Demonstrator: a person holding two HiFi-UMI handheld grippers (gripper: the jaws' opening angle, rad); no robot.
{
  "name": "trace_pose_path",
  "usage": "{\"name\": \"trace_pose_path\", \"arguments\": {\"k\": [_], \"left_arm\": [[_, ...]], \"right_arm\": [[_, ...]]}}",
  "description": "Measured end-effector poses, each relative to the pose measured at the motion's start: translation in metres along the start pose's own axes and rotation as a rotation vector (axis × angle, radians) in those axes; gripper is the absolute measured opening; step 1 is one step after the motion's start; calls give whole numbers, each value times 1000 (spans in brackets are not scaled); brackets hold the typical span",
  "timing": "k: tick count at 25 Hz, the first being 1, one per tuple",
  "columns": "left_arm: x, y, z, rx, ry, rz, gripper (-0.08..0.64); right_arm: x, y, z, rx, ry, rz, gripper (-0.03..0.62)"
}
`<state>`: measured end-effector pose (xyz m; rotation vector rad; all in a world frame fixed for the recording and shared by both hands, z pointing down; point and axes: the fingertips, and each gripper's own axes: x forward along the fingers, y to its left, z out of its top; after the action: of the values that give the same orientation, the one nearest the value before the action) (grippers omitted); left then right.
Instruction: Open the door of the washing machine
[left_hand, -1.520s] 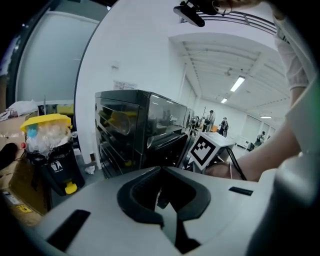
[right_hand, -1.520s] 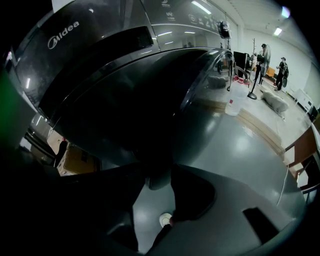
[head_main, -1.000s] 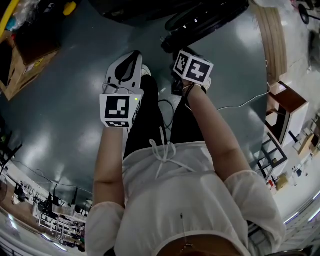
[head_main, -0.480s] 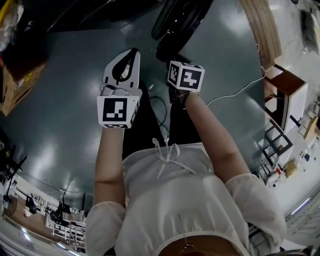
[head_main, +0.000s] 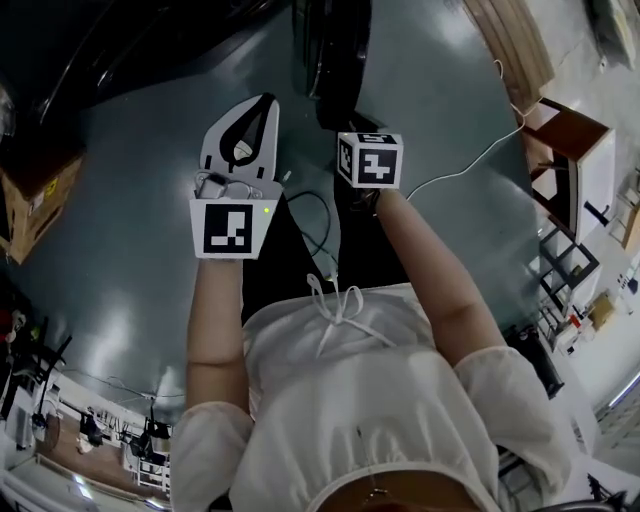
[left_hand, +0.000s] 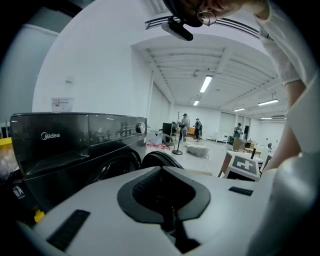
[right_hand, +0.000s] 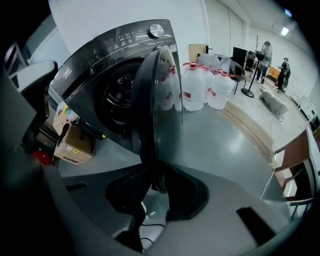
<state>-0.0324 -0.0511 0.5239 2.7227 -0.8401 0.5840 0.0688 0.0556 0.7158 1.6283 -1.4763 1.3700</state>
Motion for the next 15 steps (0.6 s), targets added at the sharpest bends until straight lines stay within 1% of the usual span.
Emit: {"name": "trace_pose_path", "arguments": {"k": [5, 8, 11, 15], "left_arm": [[31, -38, 14, 20, -5, -29, 23], [48, -60, 18, 17, -8, -43, 23], [66, -79, 18, 27, 8, -54, 23], [91, -103, 22, 41, 11, -52, 23]], "right_arm": [[-13, -52, 1, -33, -4, -4, 84], [-20, -83, 3, -73, -10, -11, 84], [-25, -112, 8, -111, -17, -10, 83], [-32, -151, 19, -166, -39, -13, 81]]}}
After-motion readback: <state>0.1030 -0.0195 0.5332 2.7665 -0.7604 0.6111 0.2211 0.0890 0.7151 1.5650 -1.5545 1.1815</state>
